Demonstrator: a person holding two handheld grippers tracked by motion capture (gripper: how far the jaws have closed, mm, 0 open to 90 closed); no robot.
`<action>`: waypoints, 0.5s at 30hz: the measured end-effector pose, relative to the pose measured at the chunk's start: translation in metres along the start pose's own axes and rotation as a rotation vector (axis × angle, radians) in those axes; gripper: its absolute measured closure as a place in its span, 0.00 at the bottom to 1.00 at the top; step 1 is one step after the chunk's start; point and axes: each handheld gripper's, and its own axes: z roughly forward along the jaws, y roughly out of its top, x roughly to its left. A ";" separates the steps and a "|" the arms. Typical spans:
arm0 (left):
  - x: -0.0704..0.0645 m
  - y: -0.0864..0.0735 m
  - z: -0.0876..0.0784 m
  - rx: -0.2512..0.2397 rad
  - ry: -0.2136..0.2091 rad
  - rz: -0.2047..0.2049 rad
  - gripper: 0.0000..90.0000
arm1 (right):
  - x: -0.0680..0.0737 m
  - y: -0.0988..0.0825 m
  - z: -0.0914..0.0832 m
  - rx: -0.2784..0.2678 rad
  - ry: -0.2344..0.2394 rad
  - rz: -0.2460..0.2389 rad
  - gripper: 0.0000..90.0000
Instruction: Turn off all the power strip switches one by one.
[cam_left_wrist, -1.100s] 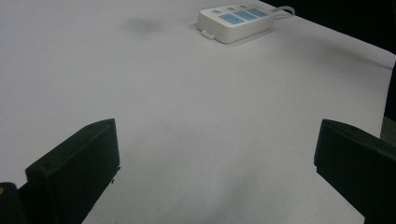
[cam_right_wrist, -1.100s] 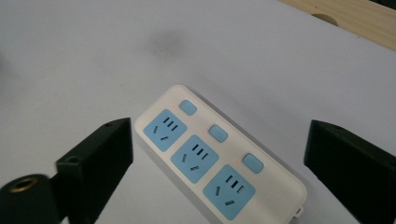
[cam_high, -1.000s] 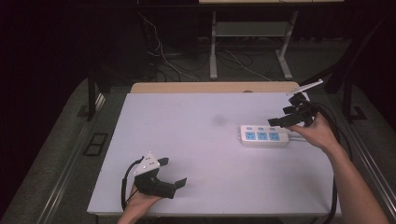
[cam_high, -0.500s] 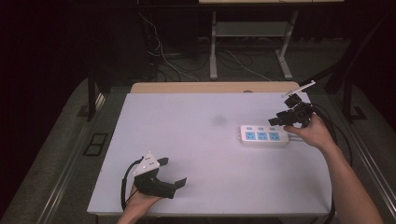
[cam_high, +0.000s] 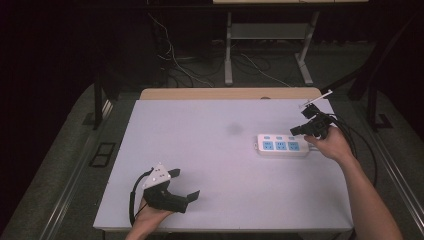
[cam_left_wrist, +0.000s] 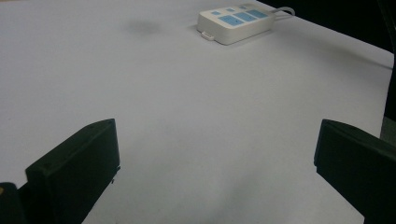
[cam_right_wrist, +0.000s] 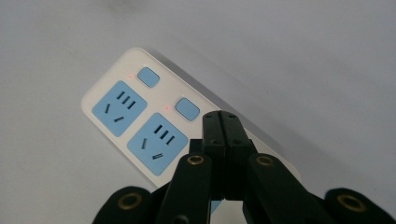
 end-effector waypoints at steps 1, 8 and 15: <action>0.000 0.000 0.000 0.000 0.000 0.000 0.00 | -0.001 -0.001 0.001 0.005 -0.001 0.007 1.00; 0.000 0.000 0.000 0.002 0.000 0.001 0.00 | -0.005 -0.007 0.009 0.001 0.003 0.022 1.00; 0.000 0.000 0.000 0.003 -0.001 0.002 0.00 | -0.007 -0.010 0.015 -0.009 0.000 0.023 1.00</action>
